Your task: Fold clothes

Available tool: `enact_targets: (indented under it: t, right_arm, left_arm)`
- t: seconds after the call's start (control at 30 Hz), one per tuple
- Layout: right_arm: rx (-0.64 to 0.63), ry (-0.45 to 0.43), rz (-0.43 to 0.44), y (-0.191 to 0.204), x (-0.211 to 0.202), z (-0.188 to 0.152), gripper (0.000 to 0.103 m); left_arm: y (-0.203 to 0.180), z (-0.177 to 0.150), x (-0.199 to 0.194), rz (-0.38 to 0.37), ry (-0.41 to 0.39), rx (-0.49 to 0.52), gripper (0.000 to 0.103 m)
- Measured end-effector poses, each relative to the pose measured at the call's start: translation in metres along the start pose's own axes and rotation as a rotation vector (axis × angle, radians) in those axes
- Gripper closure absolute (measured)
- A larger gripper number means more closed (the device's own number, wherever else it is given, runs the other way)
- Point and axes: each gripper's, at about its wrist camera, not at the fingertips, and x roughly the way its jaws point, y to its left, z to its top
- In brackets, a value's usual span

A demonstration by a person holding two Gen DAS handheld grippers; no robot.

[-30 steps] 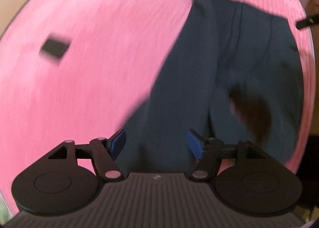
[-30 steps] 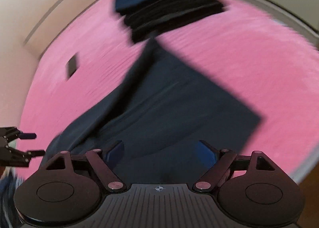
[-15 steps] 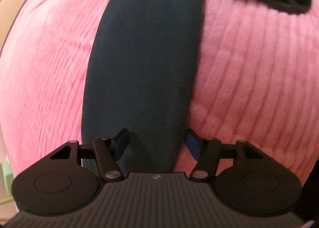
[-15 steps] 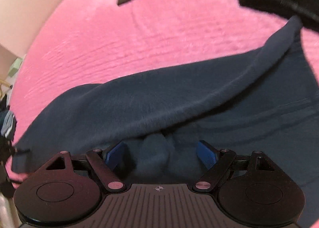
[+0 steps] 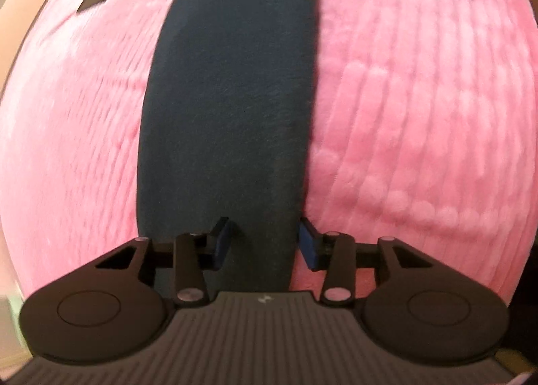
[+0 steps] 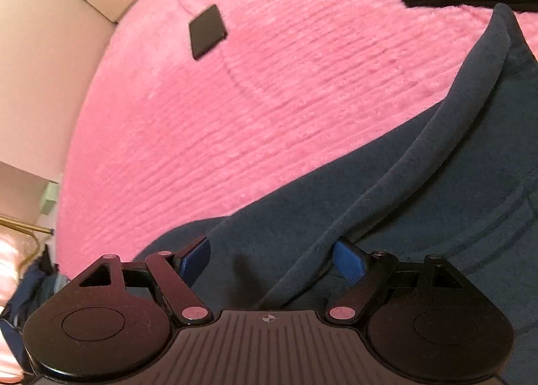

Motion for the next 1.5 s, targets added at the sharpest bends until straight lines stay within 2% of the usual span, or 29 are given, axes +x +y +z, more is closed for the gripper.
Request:
enact_targets:
  t: [0.03, 0.07, 0.1, 0.13, 0.2, 0.3, 0.4, 0.47, 0.53, 0.57, 0.6, 0.63, 0.67, 0.7, 0.73, 0.83, 0.93, 1.0, 1.07, 1.13, 1.2, 1.27, 1.33, 1.37, 1.5]
  right_arm:
    - [0.006, -0.001, -0.003, 0.0, 0.0, 0.0, 0.024]
    - [0.016, -0.001, -0.008, 0.0, -0.001, 0.001, 0.051]
    - [0.03, -0.001, -0.015, -0.001, -0.002, 0.002, 0.079]
    - [0.045, -0.001, -0.027, -0.002, -0.002, 0.004, 0.089]
    - [0.075, -0.008, -0.038, -0.004, -0.008, 0.008, 0.101]
    - [0.094, -0.044, -0.008, 0.005, -0.03, 0.02, 0.101]
    - [0.044, -0.113, 0.043, 0.03, -0.049, 0.049, 0.101]
    - [0.015, -0.155, 0.061, 0.044, -0.048, 0.064, 0.1]
    - [-0.014, -0.196, 0.079, 0.058, -0.046, 0.08, 0.1]
    - [-0.028, -0.216, 0.088, 0.065, -0.045, 0.088, 0.098]
    - [-0.043, -0.237, 0.097, 0.072, -0.044, 0.096, 0.083]
    - [-0.058, -0.258, 0.106, 0.079, -0.043, 0.104, 0.064]
    - [-0.072, -0.278, 0.115, 0.086, -0.042, 0.112, 0.018]
    - [-0.087, -0.299, 0.124, 0.093, -0.041, 0.12, 0.006]
    - [-0.106, -0.302, 0.124, 0.095, -0.042, 0.118, 0.006]
    - [-0.169, -0.244, 0.085, 0.075, -0.051, 0.073, 0.006]
    - [-0.135, -0.173, -0.001, 0.036, -0.057, 0.022, 0.006]
    - [-0.088, -0.124, -0.064, 0.009, -0.063, -0.008, 0.006]
    - [-0.054, -0.086, -0.13, -0.017, -0.072, -0.036, 0.006]
    - [-0.027, -0.059, -0.189, -0.038, -0.083, -0.061, 0.006]
    - [0.0, -0.041, -0.221, -0.056, -0.093, -0.079, 0.006]
    - [0.021, -0.031, -0.242, -0.071, -0.101, -0.09, 0.006]
    - [0.03, -0.018, -0.257, -0.083, -0.106, -0.1, 0.006]
    - [0.031, -0.013, -0.263, -0.088, -0.108, -0.104, 0.006]
    - [0.032, 0.002, -0.284, -0.1, -0.113, -0.113, 0.006]
  left_arm:
    - [-0.003, -0.002, -0.002, 0.01, 0.001, 0.025, 0.065]
    - [-0.006, -0.004, -0.002, 0.016, 0.008, 0.044, 0.066]
    - [-0.009, -0.006, -0.001, 0.009, 0.018, 0.06, 0.075]
    - [-0.011, -0.008, -0.001, -0.01, 0.027, 0.064, 0.09]
    - [-0.003, -0.007, 0.007, -0.039, 0.034, 0.04, 0.101]
    - [0.034, -0.008, -0.015, -0.046, 0.011, -0.073, 0.102]
    - [0.111, -0.008, -0.045, -0.02, -0.031, -0.28, 0.102]
    - [0.171, -0.007, -0.052, 0.058, -0.063, -0.387, 0.1]
    - [0.226, -0.004, -0.046, 0.186, -0.072, -0.475, 0.095]
    - [0.245, -0.002, -0.04, 0.235, -0.059, -0.509, 0.095]
    - [0.262, -0.001, -0.034, 0.276, -0.038, -0.54, 0.092]
    - [0.27, 0.001, -0.032, 0.305, -0.032, -0.555, 0.086]
    - [0.274, 0.004, -0.031, 0.327, -0.034, -0.562, 0.083]
    - [0.271, 0.008, -0.032, 0.317, -0.052, -0.564, 0.079]
    - [0.264, 0.014, -0.033, 0.293, -0.078, -0.562, 0.075]
    - [0.207, 0.042, -0.022, 0.116, -0.119, -0.481, 0.07]
    - [0.145, 0.072, -0.009, -0.073, -0.155, -0.388, 0.067]
    - [0.11, 0.094, 0.005, -0.192, -0.168, -0.373, 0.064]
    - [0.1, 0.111, 0.024, -0.244, -0.152, -0.424, 0.056]
    - [0.097, 0.125, 0.042, -0.27, -0.138, -0.49, 0.042]
    - [0.103, 0.135, 0.056, -0.258, -0.134, -0.572, 0.042]
    - [0.107, 0.136, 0.059, -0.265, -0.135, -0.618, 0.052]
    - [0.106, 0.137, 0.054, -0.269, -0.13, -0.623, 0.093]
    - [0.108, 0.137, 0.049, -0.27, -0.118, -0.626, 0.1]
    - [0.123, 0.108, 0.0, -0.259, -0.095, -0.652, 0.1]
